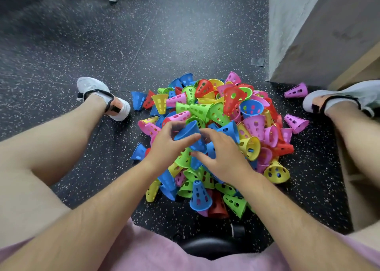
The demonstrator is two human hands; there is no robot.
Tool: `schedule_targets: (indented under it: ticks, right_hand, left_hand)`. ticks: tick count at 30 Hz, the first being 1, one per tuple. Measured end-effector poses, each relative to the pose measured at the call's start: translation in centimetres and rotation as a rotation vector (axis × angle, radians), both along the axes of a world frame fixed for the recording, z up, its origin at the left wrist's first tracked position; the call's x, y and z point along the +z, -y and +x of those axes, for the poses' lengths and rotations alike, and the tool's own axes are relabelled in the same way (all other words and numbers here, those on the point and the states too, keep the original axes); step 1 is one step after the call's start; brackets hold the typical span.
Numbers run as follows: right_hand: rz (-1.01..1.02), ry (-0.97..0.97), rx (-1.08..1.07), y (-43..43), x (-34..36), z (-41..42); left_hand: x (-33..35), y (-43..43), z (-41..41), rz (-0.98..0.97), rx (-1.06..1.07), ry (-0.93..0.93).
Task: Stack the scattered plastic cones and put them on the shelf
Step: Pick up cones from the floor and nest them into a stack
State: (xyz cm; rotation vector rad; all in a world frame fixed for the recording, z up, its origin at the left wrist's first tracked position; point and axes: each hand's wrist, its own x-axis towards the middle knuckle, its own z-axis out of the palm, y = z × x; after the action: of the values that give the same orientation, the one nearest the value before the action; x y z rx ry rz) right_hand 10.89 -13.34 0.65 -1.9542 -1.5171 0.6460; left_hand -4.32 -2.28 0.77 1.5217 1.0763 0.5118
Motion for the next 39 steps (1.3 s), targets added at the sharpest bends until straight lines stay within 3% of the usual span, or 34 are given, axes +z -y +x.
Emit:
schedule_targets:
  ticks: [4, 10, 18, 26, 31, 35, 39]
  right_hand:
    - [-0.010, 0.237, 0.065, 0.7, 0.9, 3.3]
    - [-0.174, 0.521, 0.369, 0.2, -0.2, 4.9]
    - [-0.175, 0.710, 0.350, -0.7, -1.6, 3.3]
    - [-0.012, 0.477, 0.083, -0.8, 0.0, 5.0]
    - [0.128, 0.128, -0.080, -1.0, 0.7, 3.9]
    - [0.173, 0.001, -0.037, -1.1, 0.3, 1.6]
    - [0.094, 0.034, 0.091, -0.9, -0.1, -0.5]
  left_hand:
    - [-0.5, -0.7, -0.3, 0.041, -0.058, -0.099]
    - [-0.8, 0.0, 0.0, 0.019, -0.093, -0.108]
    - [-1.0, 0.9, -0.9, -0.024, -0.129, -0.185]
    - [-1.2, 0.9, -1.1, -0.011, -0.125, -0.169]
    - [-1.1, 1.0, -0.9, -0.002, -0.104, -0.125]
    - [-1.0, 1.3, -0.7, 0.030, -0.129, -0.091]
    - [-1.7, 0.9, -0.8, 0.010, -0.133, -0.033]
